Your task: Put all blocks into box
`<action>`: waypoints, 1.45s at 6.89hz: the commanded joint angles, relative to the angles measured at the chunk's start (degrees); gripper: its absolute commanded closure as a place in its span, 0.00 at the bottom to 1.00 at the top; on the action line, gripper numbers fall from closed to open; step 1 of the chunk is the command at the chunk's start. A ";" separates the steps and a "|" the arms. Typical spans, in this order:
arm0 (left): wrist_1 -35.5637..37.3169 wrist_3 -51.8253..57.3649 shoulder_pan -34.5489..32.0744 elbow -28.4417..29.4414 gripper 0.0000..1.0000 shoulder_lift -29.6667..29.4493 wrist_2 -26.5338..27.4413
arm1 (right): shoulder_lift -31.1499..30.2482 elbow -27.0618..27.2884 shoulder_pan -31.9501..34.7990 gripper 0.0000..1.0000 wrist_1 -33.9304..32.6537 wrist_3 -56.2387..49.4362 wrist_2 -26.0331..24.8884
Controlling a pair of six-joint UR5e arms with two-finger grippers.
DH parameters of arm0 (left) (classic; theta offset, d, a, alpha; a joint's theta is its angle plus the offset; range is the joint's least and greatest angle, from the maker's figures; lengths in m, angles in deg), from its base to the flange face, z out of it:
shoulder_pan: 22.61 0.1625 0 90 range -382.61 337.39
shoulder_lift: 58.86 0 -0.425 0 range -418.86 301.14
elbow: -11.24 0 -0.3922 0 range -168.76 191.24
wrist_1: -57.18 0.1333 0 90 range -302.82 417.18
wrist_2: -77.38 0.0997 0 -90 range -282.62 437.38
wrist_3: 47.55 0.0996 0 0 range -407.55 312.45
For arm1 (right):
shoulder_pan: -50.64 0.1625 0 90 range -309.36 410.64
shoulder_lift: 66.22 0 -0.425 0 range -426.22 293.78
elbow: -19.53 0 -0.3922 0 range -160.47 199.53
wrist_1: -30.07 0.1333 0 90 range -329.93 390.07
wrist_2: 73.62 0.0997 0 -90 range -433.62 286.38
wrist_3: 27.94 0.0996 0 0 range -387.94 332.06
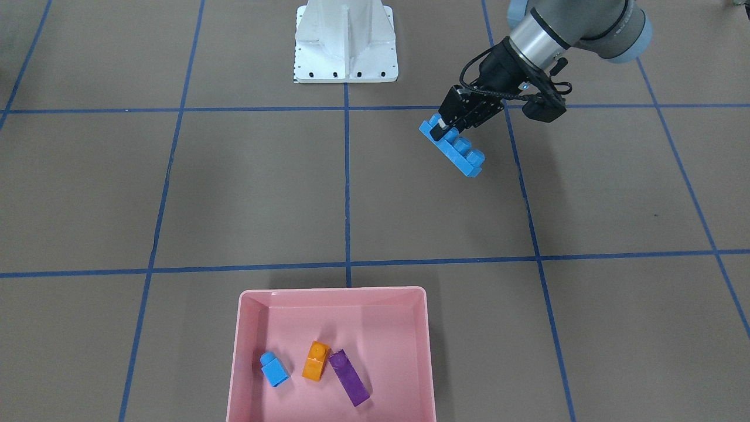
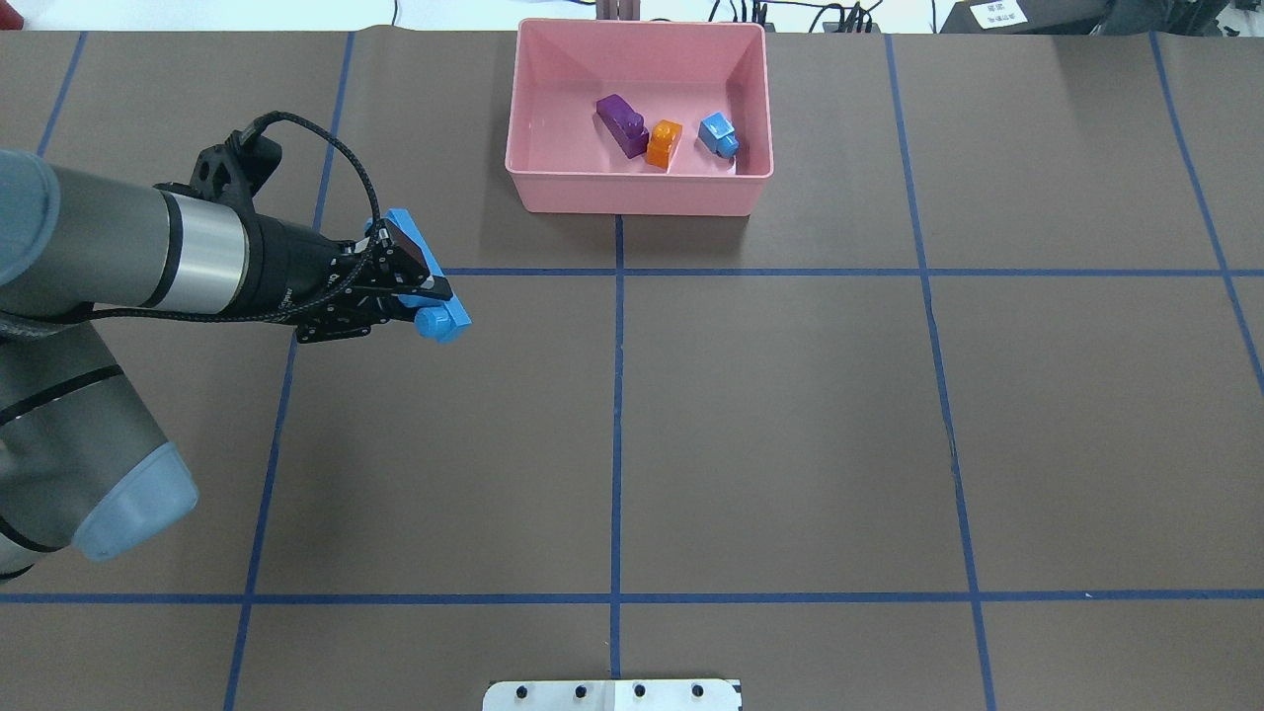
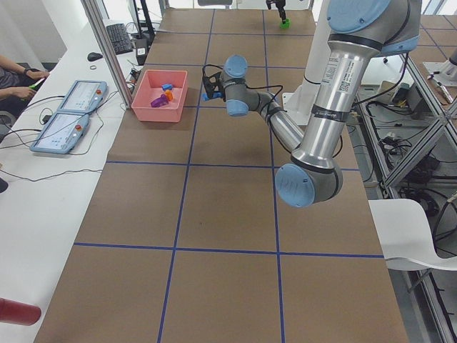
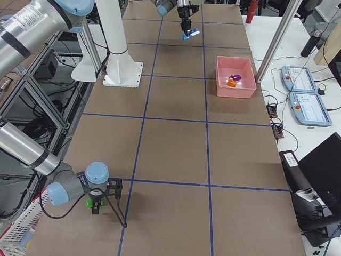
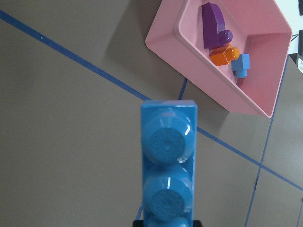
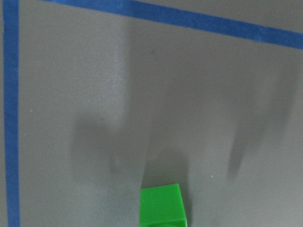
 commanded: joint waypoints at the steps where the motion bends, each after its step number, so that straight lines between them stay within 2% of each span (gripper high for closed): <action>1: 0.11 0.19 0.30 2.60 1.00 -3.10 0.94 | 1.06 -1.85 -0.88 0.01 0.05 -0.01 1.77; 2: 0.11 0.10 0.31 7.67 1.00 -8.43 2.69 | 1.50 -2.82 -1.14 0.01 0.05 -0.01 2.04; 3: 0.20 0.02 0.22 10.42 1.00 -11.97 3.14 | 1.76 -3.35 -1.32 0.13 0.05 0.07 2.74; 4: 0.20 0.10 0.30 12.88 1.00 -14.44 5.15 | 1.85 -3.79 -1.41 0.38 0.05 0.07 3.53; 5: 0.20 0.10 0.31 18.83 1.00 -20.12 8.38 | 1.85 -4.14 -1.50 0.71 -0.03 0.16 3.53; 6: 0.03 0.02 0.31 25.06 1.00 -25.83 10.59 | 1.85 -4.23 -1.67 1.00 0.05 -0.10 3.71; 7: -0.23 -0.33 -0.13 28.95 1.00 -30.41 13.66 | 1.94 -4.23 -1.85 1.00 0.05 -1.15 3.71; 8: -0.76 -0.51 -0.31 36.04 1.00 -35.68 16.39 | 1.77 -4.23 -1.76 1.00 1.10 -1.33 3.97; 9: -0.94 -0.77 -0.22 43.51 1.00 -40.95 19.03 | 0.89 -4.15 -1.50 1.00 3.98 -0.98 6.50; 10: -4.25 -0.86 -0.05 48.46 1.00 -42.83 19.57 | -1.29 -3.45 -1.32 1.00 6.53 -0.98 7.04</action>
